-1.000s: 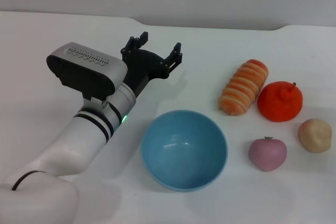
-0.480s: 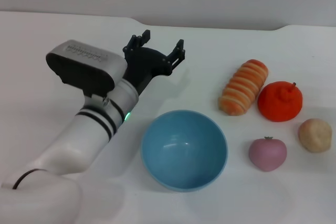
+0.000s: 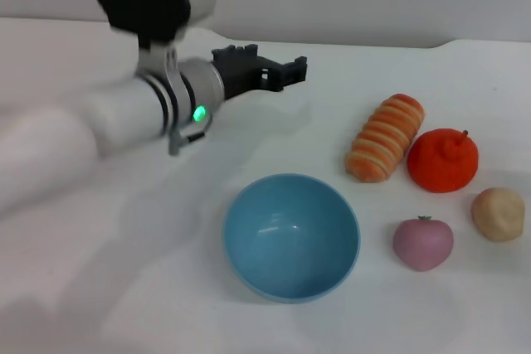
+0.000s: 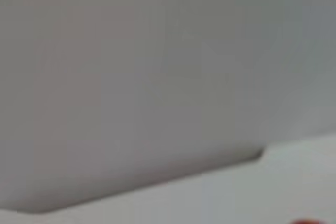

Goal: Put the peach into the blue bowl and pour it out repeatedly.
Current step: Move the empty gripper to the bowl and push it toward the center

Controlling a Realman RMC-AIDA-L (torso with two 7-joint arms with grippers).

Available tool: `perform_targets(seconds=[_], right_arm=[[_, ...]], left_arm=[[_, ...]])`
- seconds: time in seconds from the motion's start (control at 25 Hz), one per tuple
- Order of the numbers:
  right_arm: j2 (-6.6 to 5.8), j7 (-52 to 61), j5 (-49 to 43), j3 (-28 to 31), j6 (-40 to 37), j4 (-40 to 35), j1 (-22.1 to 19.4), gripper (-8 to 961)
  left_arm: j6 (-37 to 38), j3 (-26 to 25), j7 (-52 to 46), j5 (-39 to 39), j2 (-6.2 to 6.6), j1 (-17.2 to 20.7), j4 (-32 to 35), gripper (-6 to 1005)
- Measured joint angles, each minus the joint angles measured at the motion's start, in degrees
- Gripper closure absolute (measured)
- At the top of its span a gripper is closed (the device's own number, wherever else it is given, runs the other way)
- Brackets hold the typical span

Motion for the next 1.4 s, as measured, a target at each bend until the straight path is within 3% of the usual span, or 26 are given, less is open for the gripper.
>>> perform_targets(seconds=[0.12, 0.44, 0.76, 1.16, 1.4], right_arm=[[0.04, 0.01, 0.0, 0.0, -0.18, 0.02, -0.06, 269], [0.06, 0.04, -0.01, 0.0, -0.01, 0.03, 0.01, 267], [-0.02, 0.05, -0.07, 0.0, 0.05, -0.16, 0.19, 268], [-0.11, 0.05, -0.15, 0.0, 0.07, -0.24, 0.44, 269], [-0.11, 0.05, -0.27, 0.0, 0.15, -0.24, 0.56, 267]], left_arm=[[16.0, -10.93, 5.61, 1.6, -0.85, -1.27, 3.17, 192], [49.7, -31.64, 13.38, 3.15, -0.46, -6.6, 5.87, 192], [60.59, -31.89, 13.36, 11.72, -0.84, -8.39, 6.49, 193], [61.18, -30.3, 11.86, 11.3, -1.29, -7.74, 5.28, 193], [60.16, -28.12, 11.84, 8.2, -1.4, -9.08, -1.69, 200]])
